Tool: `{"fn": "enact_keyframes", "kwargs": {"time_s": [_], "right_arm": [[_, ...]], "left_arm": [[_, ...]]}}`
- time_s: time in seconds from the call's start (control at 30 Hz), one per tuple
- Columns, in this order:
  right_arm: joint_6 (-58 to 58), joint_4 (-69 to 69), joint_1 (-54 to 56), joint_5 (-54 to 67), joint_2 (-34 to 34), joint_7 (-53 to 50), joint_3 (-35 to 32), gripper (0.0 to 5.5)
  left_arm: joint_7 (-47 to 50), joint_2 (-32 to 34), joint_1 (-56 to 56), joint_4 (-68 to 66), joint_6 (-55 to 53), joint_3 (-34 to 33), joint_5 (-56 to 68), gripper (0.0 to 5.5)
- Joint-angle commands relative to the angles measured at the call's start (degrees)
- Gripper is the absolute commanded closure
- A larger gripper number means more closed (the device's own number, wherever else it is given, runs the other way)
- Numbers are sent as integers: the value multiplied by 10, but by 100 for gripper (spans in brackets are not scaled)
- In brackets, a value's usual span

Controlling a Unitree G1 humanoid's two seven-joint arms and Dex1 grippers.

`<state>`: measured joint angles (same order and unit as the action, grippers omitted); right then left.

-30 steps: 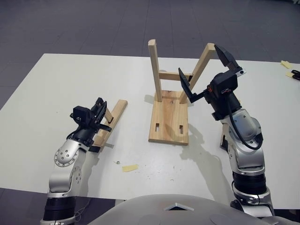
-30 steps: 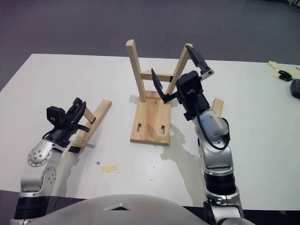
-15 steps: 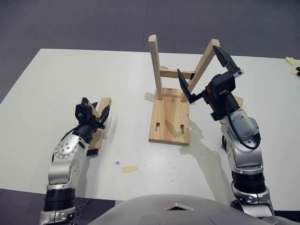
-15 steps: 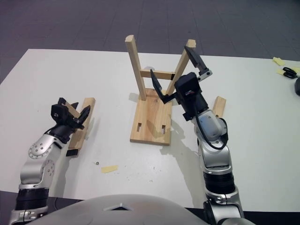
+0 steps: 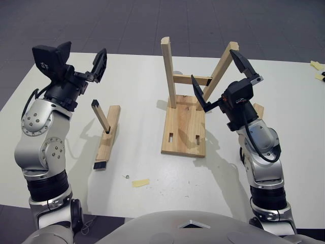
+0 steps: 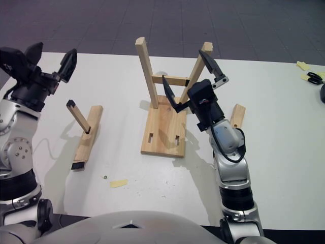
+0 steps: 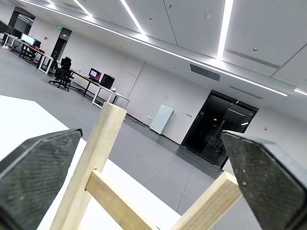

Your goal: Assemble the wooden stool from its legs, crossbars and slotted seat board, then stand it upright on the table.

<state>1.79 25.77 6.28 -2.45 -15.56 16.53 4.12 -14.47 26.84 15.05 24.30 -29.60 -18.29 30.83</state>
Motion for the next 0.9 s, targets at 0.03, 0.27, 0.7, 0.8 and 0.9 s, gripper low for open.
{"fn": "enact_keyframes", "kwargs": {"time_s": [0.03,0.27,0.7,0.8,0.9], "right_arm": [[4,2,-1,-3,4,-5,3,10],[5,0,3,-2,6,-2,9,10],[5,2,-4,-4,6,-6,8,10],[5,1,-4,-4,7,-6,8,10],[5,1,-2,-4,7,-7,9,10]], "left_arm": [[-19,-1,-15,-50,-8,27,-17,13],[-50,-19,-18,-154,16,56,-41,13],[-52,6,68,-133,-14,18,-12,13],[-52,10,94,-137,-20,11,-7,13],[-57,16,96,-148,-18,12,-15,13]]}}
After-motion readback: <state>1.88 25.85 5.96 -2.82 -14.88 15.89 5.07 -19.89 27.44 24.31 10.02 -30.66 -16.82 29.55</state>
